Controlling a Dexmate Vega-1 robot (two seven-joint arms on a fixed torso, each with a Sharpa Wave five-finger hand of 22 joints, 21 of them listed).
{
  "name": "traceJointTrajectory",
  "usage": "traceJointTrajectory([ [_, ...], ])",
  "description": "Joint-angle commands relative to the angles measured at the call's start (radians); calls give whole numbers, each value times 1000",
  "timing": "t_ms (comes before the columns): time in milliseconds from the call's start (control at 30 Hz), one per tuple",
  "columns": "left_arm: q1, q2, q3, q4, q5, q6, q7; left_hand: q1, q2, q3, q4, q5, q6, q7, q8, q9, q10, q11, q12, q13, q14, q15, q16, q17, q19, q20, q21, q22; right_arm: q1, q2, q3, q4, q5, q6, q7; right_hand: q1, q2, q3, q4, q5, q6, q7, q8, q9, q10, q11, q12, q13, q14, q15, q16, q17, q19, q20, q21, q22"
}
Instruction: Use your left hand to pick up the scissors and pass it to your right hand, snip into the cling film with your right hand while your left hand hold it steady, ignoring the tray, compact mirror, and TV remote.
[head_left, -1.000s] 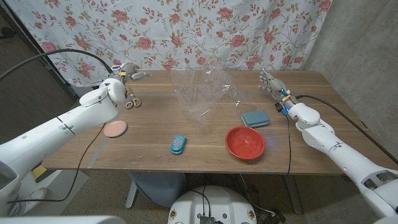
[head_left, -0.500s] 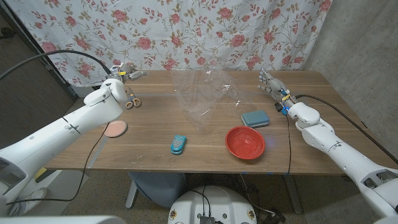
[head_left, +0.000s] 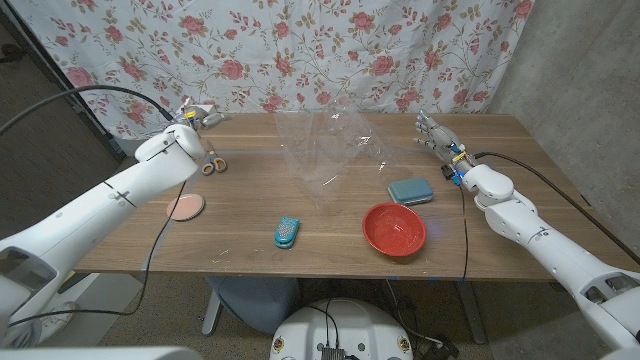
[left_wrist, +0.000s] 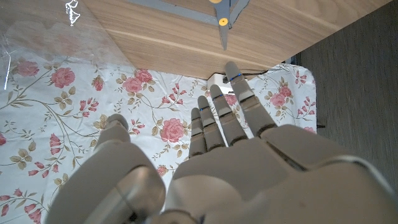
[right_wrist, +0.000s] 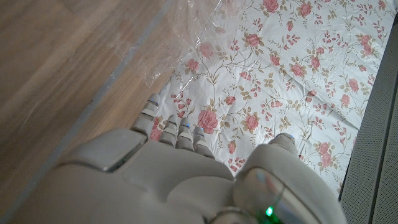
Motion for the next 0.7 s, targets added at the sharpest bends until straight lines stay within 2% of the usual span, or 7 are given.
traceJointTrajectory([
  [33, -63, 9, 78, 36, -21, 54, 4, -4, -11, -4, 0, 2, -14, -2, -6, 3, -11, 10, -6, 2, -6, 3, -4, 2, 17, 3, 7, 2, 2, 7, -3, 15, 0, 5, 1, 6, 9, 0, -8, -3, -7, 0, 4, 4, -6, 8, 6, 3, -4, 1, 6, 1, -1, 5, 4, 1],
  [67, -72, 13, 93, 36, -13, 63, 0, -6, -13, -6, 1, 3, -30, -10, -12, 5, -29, 7, -15, 3, -16, 6, -10, 3, 9, 9, 3, 2, 3, 8, -3, 18, 0, 6, 2, 6, 9, 0, -8, -3, -7, 0, 4, 4, -6, 7, 6, 3, -5, 1, 6, 1, -1, 5, 5, 1],
  [100, -69, 11, 86, 36, -22, 61, 1, -7, -13, -6, 2, 3, -34, -8, -13, 5, -35, 0, -17, 3, -19, 6, -12, 4, 4, 11, 0, 1, 3, 9, -4, 19, 0, 6, 1, 6, 9, 0, -8, -3, -7, 1, 4, 4, -6, 7, 6, 3, -5, 1, 5, 1, -1, 5, 5, 1],
  [167, -70, 9, 83, 39, -33, 69, 2, -10, -14, -8, 3, 3, -35, -5, -13, 6, -32, 4, -16, 3, -19, 5, -12, 4, 1, 11, -1, 1, 4, 11, -4, 17, 1, 1, -2, 5, 9, 0, -8, -3, -8, 1, 4, 4, -6, 7, 6, 2, -5, 2, 5, 1, -1, 5, 5, 1],
  [233, -78, 10, 100, 39, -22, 82, 9, -16, -14, -10, 7, 2, -35, 4, -13, 7, -23, 7, -13, 5, -10, 6, -8, 6, 6, 3, 0, 1, 6, 12, -5, 22, -2, 8, 1, 5, 9, 0, -8, -3, -8, 1, 4, 4, -6, 8, 6, 2, -5, 1, 5, 1, -1, 5, 5, 1],
  [500, -71, -2, 82, 48, -50, 94, 36, -32, -14, -16, 15, 3, -11, 26, -2, 10, 2, 10, -3, 9, 8, 7, -2, 10, 19, -14, 3, 1, 6, 13, -6, 25, -2, 10, 2, 4, 10, 0, -7, -3, -7, 2, 4, 4, -6, 6, 6, 1, -5, 1, 6, 1, -1, 6, 5, 1],
  [700, -91, -11, 96, 64, -60, 122, 41, -37, -13, -17, 17, 4, 1, 39, 3, 13, 19, 19, 4, 13, 30, 12, 5, 11, 46, -27, 12, 2, 2, 13, -5, 17, 1, -1, -5, 1, 11, 0, -5, -3, -6, 1, 5, 4, -6, 7, 6, 0, -5, 0, 7, 1, -1, 6, 5, 1],
])
